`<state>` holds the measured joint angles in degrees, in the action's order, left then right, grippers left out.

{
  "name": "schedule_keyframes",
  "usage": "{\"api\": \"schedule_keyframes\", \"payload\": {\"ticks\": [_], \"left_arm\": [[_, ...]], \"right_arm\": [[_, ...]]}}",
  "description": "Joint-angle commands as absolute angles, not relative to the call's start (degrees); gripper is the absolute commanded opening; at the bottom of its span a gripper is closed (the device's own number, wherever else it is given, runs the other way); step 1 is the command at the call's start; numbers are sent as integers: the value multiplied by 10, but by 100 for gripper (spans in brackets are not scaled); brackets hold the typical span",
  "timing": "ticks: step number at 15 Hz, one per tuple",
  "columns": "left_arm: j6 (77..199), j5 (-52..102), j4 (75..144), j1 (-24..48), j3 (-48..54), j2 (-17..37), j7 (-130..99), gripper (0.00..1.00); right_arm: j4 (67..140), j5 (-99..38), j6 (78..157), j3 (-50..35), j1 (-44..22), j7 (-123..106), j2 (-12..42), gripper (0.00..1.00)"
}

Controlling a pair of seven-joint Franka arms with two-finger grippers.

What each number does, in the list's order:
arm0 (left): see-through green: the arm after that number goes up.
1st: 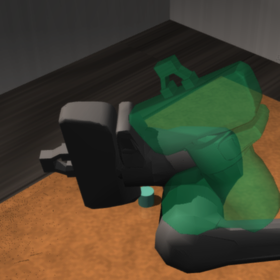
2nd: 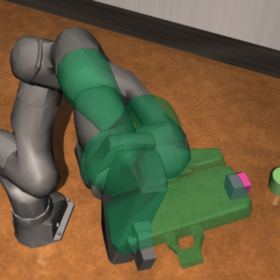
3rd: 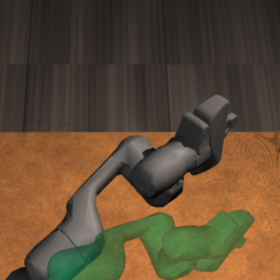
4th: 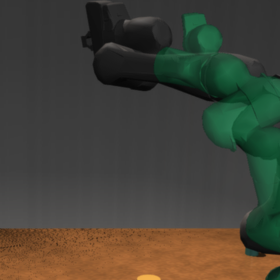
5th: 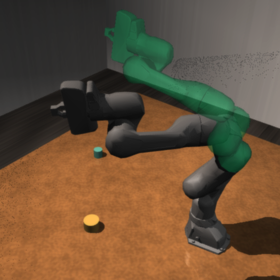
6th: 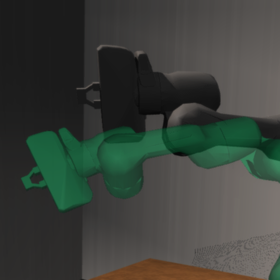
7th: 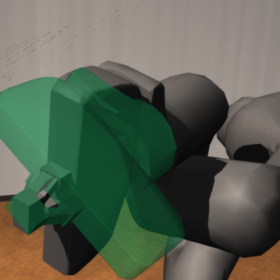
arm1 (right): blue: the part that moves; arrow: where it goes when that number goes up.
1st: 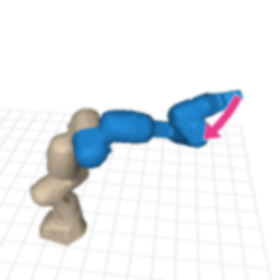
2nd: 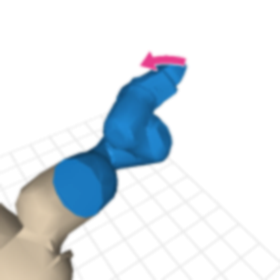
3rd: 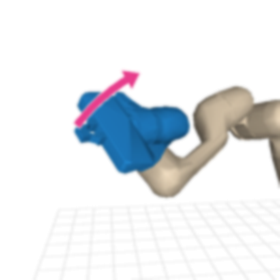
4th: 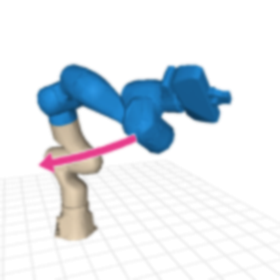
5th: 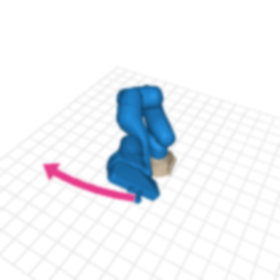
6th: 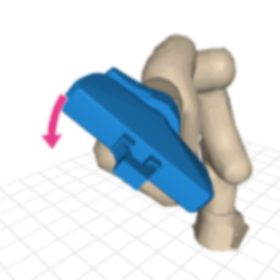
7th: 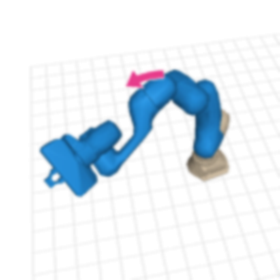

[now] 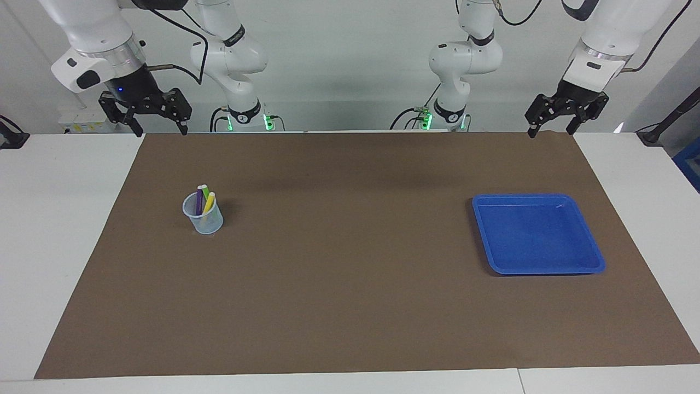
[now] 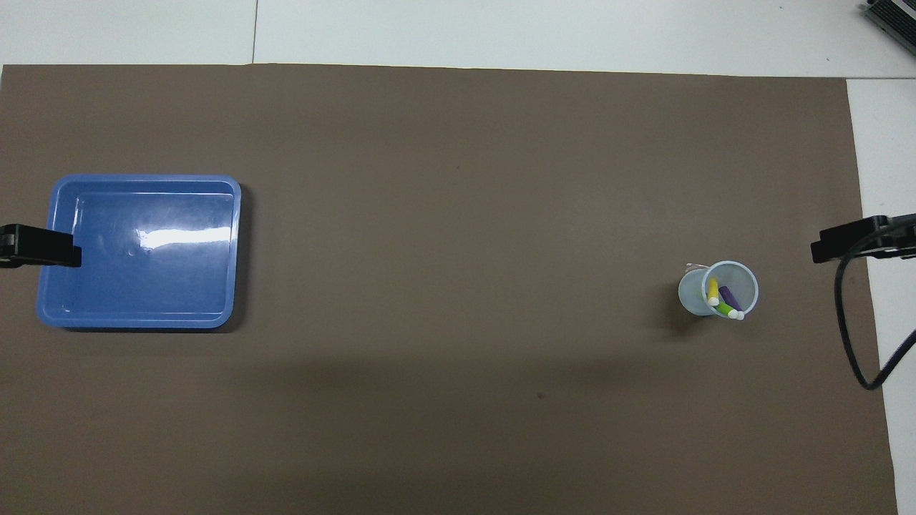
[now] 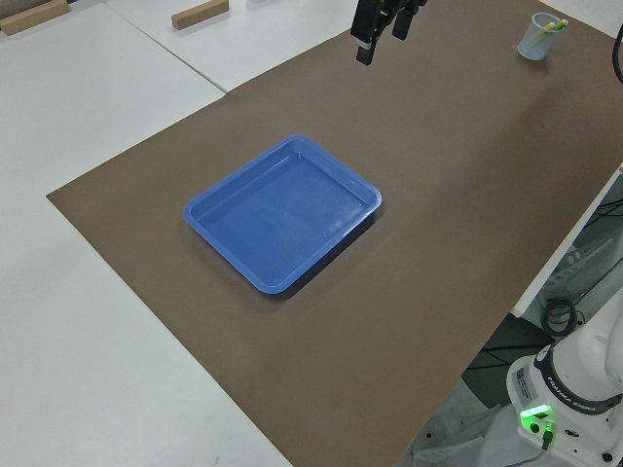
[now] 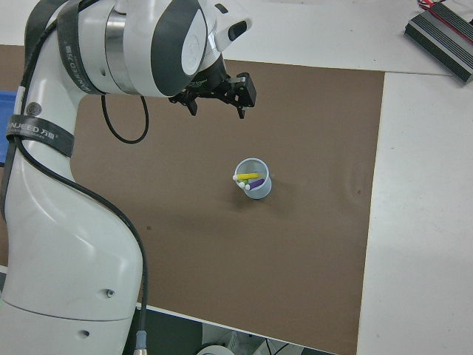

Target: Right arm passes pens to left for tray arrangement

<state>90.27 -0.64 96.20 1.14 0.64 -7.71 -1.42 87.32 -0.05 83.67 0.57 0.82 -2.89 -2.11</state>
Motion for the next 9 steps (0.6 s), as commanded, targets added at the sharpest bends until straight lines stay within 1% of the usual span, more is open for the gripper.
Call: {"api": "schedule_keyframes", "payload": {"ticks": [1,3,6,9], "left_arm": [[889,-11,959,4,11,-78,-3,100],[889,-11,960,4,11,-78,-4,100],[889,-11,960,3,11,-78,-4,100],[890,-11,960,0,11,-79,-4,100]], "right_arm": [[860,-4,830,5,7,-19,-12,100],[861,-5,835,5,8,-20,-12,100],[889,-6,860,5,6,-25,-28,100],[945,-6,900,5,4,-53,-53,100]]}}
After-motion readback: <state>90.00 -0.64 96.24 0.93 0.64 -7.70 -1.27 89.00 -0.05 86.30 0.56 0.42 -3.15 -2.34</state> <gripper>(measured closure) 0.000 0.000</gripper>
